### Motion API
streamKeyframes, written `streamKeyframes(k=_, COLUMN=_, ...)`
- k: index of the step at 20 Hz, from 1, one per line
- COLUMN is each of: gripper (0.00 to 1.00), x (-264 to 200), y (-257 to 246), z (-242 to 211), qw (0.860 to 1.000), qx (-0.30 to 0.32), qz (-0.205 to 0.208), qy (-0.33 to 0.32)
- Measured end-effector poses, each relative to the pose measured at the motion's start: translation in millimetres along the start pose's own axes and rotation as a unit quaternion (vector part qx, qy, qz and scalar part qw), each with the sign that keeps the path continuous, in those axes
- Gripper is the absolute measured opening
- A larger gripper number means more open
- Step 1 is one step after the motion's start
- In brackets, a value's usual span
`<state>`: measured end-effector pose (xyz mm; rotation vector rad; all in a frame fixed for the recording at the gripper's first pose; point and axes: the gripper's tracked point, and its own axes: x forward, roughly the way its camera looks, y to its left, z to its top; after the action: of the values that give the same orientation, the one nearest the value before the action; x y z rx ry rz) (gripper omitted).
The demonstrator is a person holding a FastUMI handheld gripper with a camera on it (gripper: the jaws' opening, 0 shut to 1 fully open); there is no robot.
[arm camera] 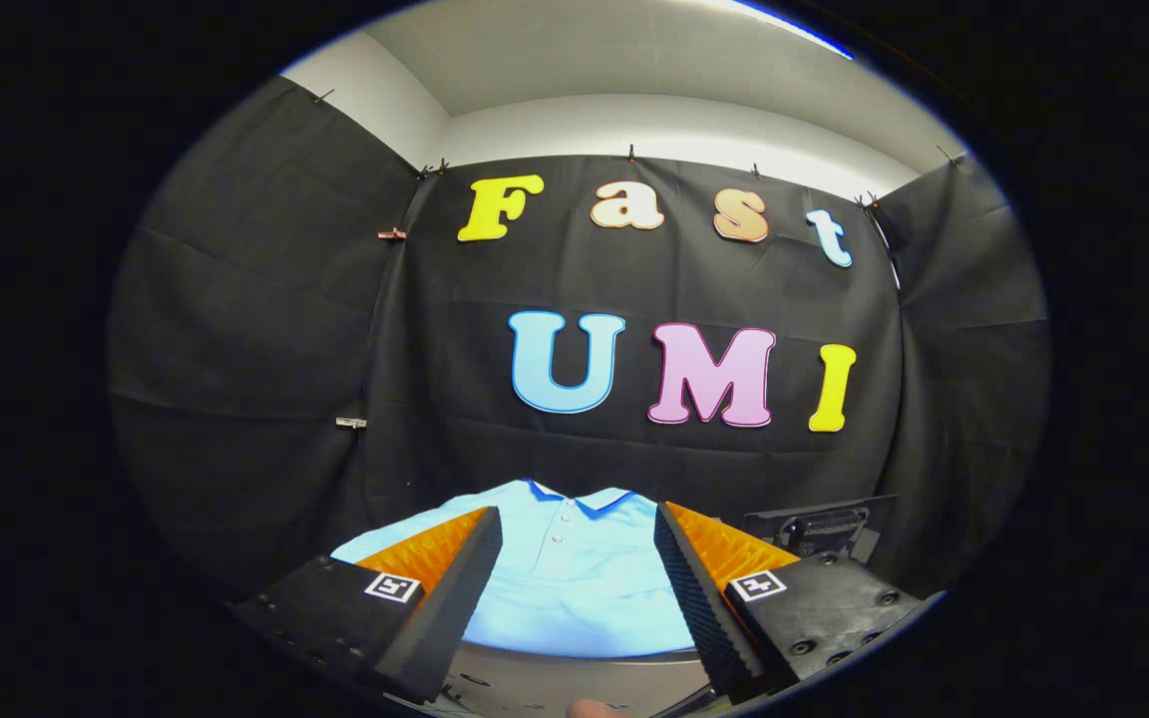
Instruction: Put the clothes into the washing machine and then close the washing machine lid.
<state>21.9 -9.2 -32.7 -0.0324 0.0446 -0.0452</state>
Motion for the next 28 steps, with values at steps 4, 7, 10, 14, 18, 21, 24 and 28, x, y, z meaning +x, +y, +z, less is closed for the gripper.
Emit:
streamKeyframes(k=4, gripper=0.96, x=-0.9, y=2.3, z=-3.9, qw=1.0, qx=0.0, qz=-0.002, qy=0.005)
streamKeyframes(k=7, gripper=0.96, x=2.3, y=1.4, z=-7.8, qw=1.0, qx=0.006, qz=-0.005, qy=0.009)
streamKeyframes(k=10, gripper=0.96, x=9.9, y=-0.3, z=-15.2, qw=1.0, qx=0.008, qz=-0.01, qy=0.023)
streamKeyframes(k=14, gripper=0.96, x=28.6, y=-0.9, z=-17.8, qw=0.999, qx=0.007, qz=-0.016, qy=0.031)
streamKeyframes(k=18, gripper=0.97, x=50.6, y=7.0, z=-31.2, qw=0.998, qx=0.003, qz=-0.008, qy=0.061)
streamKeyframes(k=21, gripper=0.96, x=68.0, y=12.1, z=-59.9, qw=0.995, qx=-0.014, qz=-0.005, qy=0.102)
streamKeyframes(k=24, gripper=0.97, x=83.5, y=11.4, z=-94.1, qw=0.987, qx=-0.02, qz=-0.016, qy=0.159)
streamKeyframes(k=28, gripper=0.96, x=119.8, y=14.0, z=-109.9, qw=0.98, qx=-0.007, qz=-0.032, qy=0.195)
